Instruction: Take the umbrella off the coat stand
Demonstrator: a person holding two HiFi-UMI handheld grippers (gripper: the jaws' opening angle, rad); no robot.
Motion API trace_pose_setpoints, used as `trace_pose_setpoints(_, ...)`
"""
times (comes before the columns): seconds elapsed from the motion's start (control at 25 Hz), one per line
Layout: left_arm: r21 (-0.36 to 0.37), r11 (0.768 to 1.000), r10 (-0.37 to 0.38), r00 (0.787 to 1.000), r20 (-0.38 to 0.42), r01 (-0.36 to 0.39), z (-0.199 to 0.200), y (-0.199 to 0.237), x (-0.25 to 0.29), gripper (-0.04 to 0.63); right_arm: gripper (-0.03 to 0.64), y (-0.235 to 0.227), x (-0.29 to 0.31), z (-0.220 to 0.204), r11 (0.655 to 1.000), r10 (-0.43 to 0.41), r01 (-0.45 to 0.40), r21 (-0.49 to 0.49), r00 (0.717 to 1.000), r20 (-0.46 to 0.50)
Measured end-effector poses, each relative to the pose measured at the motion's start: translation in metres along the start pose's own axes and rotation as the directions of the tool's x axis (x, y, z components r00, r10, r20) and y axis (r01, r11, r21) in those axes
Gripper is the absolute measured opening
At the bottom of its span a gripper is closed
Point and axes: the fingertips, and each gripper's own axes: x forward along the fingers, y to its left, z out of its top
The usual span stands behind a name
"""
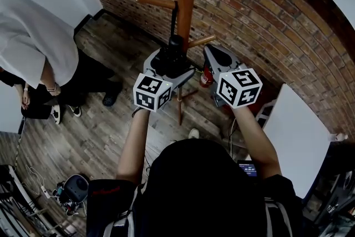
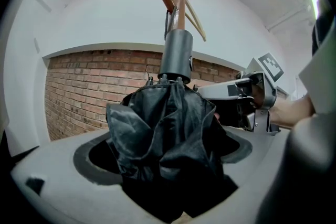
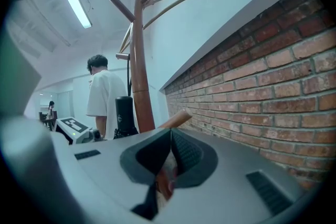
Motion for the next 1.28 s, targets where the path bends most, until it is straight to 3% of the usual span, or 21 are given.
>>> trace_pose_setpoints(0.6,0.069,0.996,0.061,0.998,0.003,-0.061,0.003,0.002,0.000,0.540,0.029,-0.006,-0.003,-0.007,1.000,-0.008,0.008,0.020,1.000,-0.009)
trace_pose_setpoints(0.64,0.069,0.995,0.075,0.997,0.005,-0.076,0.003,0.005,-0.001,0.519,0.029,-0.006,-0.003,-0.007,1.000,-0.008,0.008,0.020,1.000,-0.010)
trace_pose_setpoints(0.68,0.068,0.993,0.094,0.996,0.008,-0.094,0.004,0.009,-0.003,0.450,0.029,-0.007,-0.003,-0.007,1.000,-0.008,0.008,0.021,1.000,-0.010)
trace_pose_setpoints(0.72,0.065,0.992,0.108,0.994,0.010,-0.109,0.004,0.012,-0.005,0.330,0.029,-0.007,-0.003,-0.008,1.000,-0.008,0.009,0.021,1.000,-0.011)
trace_pose_setpoints(1.28,0.081,0.989,0.125,0.992,0.001,-0.125,0.004,0.012,-0.007,0.299,0.029,-0.007,-0.007,-0.010,1.000,-0.007,0.008,0.026,1.000,-0.015)
